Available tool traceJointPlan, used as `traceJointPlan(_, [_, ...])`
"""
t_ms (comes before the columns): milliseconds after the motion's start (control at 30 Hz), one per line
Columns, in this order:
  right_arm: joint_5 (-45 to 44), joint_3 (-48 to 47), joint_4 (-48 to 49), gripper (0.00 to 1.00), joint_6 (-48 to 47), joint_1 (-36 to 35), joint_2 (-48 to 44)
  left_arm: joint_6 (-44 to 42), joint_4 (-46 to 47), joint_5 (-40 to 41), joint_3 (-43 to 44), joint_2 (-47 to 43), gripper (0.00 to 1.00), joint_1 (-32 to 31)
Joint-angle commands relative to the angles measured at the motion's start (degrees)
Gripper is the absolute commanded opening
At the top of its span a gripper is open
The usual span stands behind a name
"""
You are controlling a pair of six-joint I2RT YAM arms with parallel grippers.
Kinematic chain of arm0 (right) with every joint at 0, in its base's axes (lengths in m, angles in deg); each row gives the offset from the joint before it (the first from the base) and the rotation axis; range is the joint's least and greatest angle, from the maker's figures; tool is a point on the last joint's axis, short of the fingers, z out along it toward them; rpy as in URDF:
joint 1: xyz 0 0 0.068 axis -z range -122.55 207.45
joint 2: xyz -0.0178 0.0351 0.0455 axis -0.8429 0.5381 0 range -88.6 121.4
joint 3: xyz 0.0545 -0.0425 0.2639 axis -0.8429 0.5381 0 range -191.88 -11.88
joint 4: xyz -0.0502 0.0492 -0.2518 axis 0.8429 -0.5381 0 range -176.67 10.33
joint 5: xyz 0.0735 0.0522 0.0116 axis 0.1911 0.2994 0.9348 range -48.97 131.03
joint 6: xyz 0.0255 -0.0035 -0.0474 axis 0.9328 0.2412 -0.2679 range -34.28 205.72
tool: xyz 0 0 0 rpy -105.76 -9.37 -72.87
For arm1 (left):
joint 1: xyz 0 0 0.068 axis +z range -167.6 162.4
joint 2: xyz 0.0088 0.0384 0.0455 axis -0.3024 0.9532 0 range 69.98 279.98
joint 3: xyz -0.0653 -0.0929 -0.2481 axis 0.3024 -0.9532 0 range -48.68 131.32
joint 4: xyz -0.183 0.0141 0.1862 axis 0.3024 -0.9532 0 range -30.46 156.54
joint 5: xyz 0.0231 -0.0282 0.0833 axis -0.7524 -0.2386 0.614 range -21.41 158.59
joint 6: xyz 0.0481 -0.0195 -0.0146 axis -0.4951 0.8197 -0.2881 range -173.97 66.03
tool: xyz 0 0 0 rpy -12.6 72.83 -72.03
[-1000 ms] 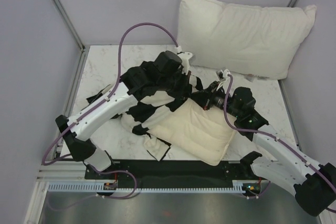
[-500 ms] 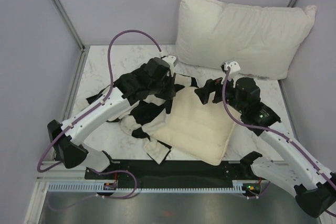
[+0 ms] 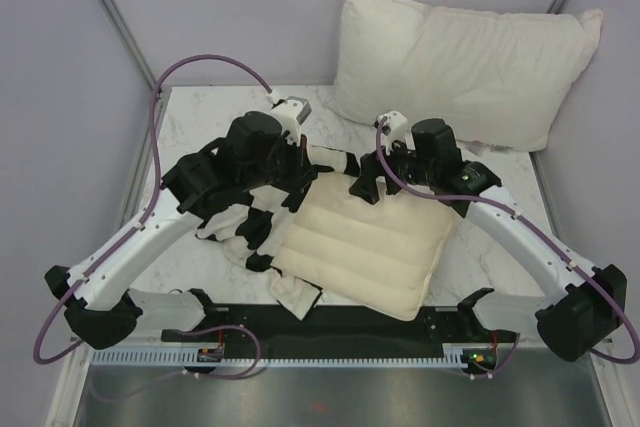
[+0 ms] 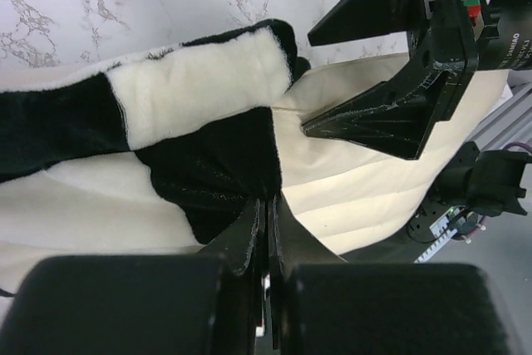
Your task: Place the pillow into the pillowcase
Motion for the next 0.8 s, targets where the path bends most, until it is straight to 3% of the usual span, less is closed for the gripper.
traceJointPlan(0, [10.0, 0.0, -2.0, 0.97, -2.4, -0.5, -1.3, -1.2, -0.5, -0.9, 0.4, -4.1, 0.02, -0.3])
traceJointPlan(300, [17.2, 6.6, 3.7, 0.93, 3.7, -9.7, -10.8, -0.4, -1.2, -1.4, -1.3, -6.1, 0.02, -0.3])
traceJointPlan(533, [3.5, 9.4, 2.1, 0.79, 5.1, -19.0, -7.2, 1.2, -0.5, -2.3, -1.2, -5.7, 0.02, -0.5])
traceJointPlan(600, [-1.4, 9.2, 2.9, 0.65, 5.7, -20.9, -4.5, 1.3, -0.3, -4.6, -1.2, -4.9, 0.02, -0.6])
traceJointPlan(633, [-2.7, 8.7, 3.6, 0.54, 6.6, -22.2, -3.9, 1.4, 0.0, -4.8, -1.2, -4.6, 0.02, -0.7])
traceJointPlan(667, [-4.2, 8.3, 5.1, 0.23, 7.5, -22.4, -3.0, 1.7, 0.0, -4.8, -1.5, -4.3, 0.02, -0.8])
traceJointPlan(700, [-6.5, 7.9, 6.0, 0.10, 8.2, -22.5, -2.8, 1.9, 0.3, -5.2, -1.7, -4.0, 0.02, -0.9])
traceJointPlan(733, [-8.0, 6.9, 6.9, 0.00, 9.0, -22.5, -2.7, 2.1, 0.6, -5.5, -1.9, -3.7, 0.02, -1.1])
traceJointPlan(767, [-9.2, 6.3, 8.6, 0.00, 10.6, -22.5, -3.2, 2.4, 1.1, -5.6, -2.0, -3.4, 0.02, -1.3])
